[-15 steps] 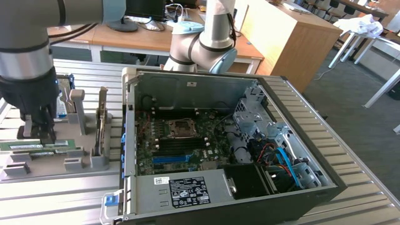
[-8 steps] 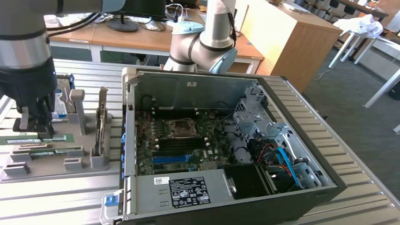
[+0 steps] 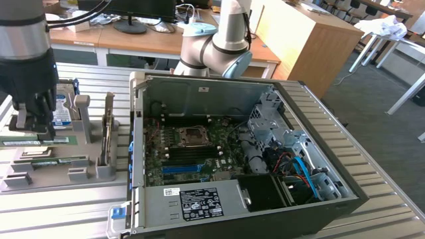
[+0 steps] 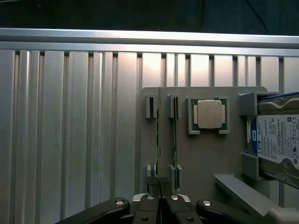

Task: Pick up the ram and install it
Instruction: 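Pick up the ram and move it above insertion slot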

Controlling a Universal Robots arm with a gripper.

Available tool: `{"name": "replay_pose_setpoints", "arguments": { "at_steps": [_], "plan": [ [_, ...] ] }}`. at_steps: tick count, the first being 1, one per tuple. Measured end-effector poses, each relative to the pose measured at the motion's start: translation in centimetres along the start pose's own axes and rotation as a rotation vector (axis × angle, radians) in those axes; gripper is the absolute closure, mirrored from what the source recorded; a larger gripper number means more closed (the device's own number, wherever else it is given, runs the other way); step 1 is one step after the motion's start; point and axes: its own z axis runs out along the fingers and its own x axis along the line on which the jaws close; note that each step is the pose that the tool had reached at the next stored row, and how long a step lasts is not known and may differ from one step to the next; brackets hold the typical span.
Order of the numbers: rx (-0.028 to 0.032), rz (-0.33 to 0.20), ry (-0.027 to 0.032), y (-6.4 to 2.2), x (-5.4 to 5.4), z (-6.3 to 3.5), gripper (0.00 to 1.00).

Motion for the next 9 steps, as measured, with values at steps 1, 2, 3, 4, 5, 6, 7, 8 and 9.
{"name": "replay_pose_setpoints", "arguments": {
  "at_steps": [1,2,3,4,5,6,7,8,9],
  "plan": [
    [0.0001,0.000,-0.0001,0.01,0.0,-0.24,0.89],
    [0.0001,0.000,-0.0002,0.02,0.0,-0.49,0.89],
    [0.0000,0.000,-0.0001,0.03,0.0,-0.75,0.89],
    [0.0000,0.001,-0.0001,0.04,0.0,-1.00,0.89],
    [0.0000,0.001,-0.0001,0.04,0.0,-1.25,0.89],
    [0.0000,0.001,-0.0001,0.05,0.0,-1.46,0.89],
    [0.0001,0.001,-0.0002,0.06,0.0,-1.68,0.89],
    [0.0001,0.001,-0.0002,0.07,0.0,-1.91,0.89],
    [0.0000,0.001,0.0000,0.08,0.0,-2.15,0.89]
  ]
}}
